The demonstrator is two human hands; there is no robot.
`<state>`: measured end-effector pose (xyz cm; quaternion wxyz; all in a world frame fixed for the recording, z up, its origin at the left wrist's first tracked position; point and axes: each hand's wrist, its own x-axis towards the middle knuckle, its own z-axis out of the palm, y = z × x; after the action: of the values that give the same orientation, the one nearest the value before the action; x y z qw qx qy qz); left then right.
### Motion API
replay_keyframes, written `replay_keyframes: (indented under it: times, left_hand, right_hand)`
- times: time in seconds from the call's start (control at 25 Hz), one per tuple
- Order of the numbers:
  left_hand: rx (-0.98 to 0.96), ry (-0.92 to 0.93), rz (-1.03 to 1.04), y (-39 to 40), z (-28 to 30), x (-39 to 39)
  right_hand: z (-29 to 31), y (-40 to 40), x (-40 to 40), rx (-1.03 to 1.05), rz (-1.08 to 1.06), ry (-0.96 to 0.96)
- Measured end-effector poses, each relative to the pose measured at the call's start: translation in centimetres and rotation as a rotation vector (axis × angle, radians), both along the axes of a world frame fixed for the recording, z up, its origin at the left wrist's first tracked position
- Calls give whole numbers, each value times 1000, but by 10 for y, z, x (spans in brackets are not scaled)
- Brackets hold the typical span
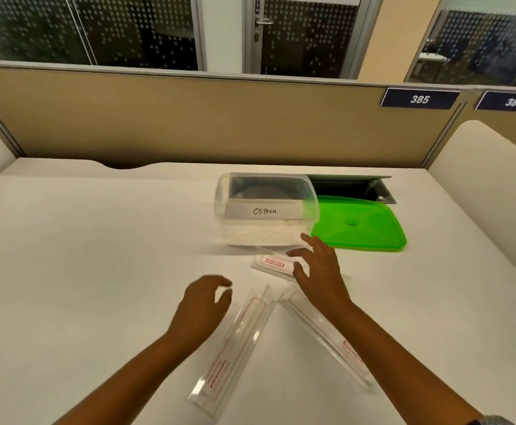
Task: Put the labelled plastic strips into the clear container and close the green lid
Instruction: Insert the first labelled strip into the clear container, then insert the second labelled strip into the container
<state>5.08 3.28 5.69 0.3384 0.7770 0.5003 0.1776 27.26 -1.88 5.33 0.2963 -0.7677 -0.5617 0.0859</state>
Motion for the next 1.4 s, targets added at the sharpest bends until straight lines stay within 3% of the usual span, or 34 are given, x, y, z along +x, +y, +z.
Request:
replay_keyframes:
  times: [0.12, 0.28, 0.4, 0.56, 0.76, 1.04, 1.4]
  left_hand:
    - [-122, 179, -31, -34, -11, -18]
    - [-136, 279, 16, -73, -23, -43]
    - [-137, 302, 56, -87, -31, -57]
    - [-86, 291, 82, -93, -31, -58]
    - [-69, 269, 149, -93, -33, -56]
    - [-76, 227, 199, -98, -43, -67]
    - [-112, 93, 289, -106, -51, -70]
  right_hand:
    - [-14, -18, -13, -10, 45, 48]
    - [-29, -33, -29, -33, 128, 90]
    - [-36, -33, -32, -87, 139, -33]
    - [-35, -30, -37, -194, 142, -238]
    - [-35, -33, -39, -220, 136, -249]
    - [-43, -46, -34, -187, 196, -119]
    - [-58, -62, -30, -103, 208, -191]
